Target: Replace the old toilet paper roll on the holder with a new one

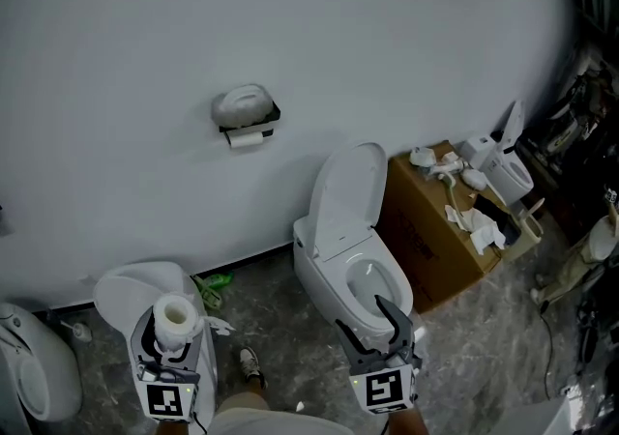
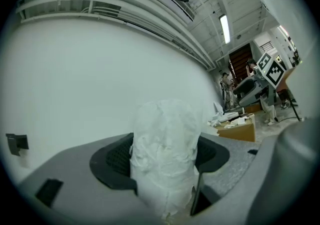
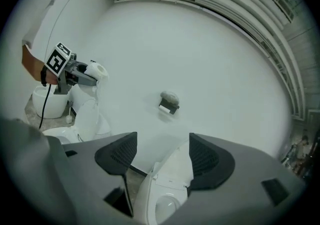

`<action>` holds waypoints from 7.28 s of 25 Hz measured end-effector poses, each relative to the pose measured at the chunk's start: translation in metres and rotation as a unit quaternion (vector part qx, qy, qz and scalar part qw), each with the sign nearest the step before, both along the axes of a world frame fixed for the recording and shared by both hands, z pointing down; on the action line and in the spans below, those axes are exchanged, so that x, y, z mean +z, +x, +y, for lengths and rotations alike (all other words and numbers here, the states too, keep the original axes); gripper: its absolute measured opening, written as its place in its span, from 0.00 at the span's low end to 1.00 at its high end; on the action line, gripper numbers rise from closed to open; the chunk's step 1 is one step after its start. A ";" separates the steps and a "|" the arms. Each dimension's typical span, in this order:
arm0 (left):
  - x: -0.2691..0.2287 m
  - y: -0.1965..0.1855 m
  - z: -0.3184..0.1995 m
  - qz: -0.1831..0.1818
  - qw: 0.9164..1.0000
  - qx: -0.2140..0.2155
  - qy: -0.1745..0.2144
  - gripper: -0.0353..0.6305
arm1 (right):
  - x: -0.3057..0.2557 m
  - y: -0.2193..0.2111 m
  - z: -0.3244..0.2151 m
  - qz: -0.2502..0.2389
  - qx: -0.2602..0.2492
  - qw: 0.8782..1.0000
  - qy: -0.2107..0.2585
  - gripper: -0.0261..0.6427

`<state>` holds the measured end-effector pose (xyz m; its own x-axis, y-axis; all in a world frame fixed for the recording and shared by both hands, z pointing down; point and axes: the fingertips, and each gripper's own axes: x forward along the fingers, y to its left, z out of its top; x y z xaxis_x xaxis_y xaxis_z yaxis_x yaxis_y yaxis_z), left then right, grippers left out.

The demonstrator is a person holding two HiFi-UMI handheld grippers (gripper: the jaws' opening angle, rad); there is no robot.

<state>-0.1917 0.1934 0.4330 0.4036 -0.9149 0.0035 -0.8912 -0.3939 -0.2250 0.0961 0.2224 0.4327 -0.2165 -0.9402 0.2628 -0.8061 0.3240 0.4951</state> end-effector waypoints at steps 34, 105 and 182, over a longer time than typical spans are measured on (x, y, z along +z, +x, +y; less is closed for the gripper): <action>-0.019 -0.019 -0.292 0.032 0.999 -0.042 -0.002 0.55 | 0.019 -0.090 -0.365 0.097 -0.111 0.989 -0.025 0.48; -0.009 -0.064 -0.260 0.030 0.972 -0.231 -0.011 0.55 | 0.084 -0.141 -0.544 0.315 -0.217 0.923 0.051 0.36; -0.025 0.177 -0.383 -0.195 0.973 0.059 0.104 0.55 | 0.039 0.093 -0.460 -0.104 -0.017 0.992 -0.071 0.33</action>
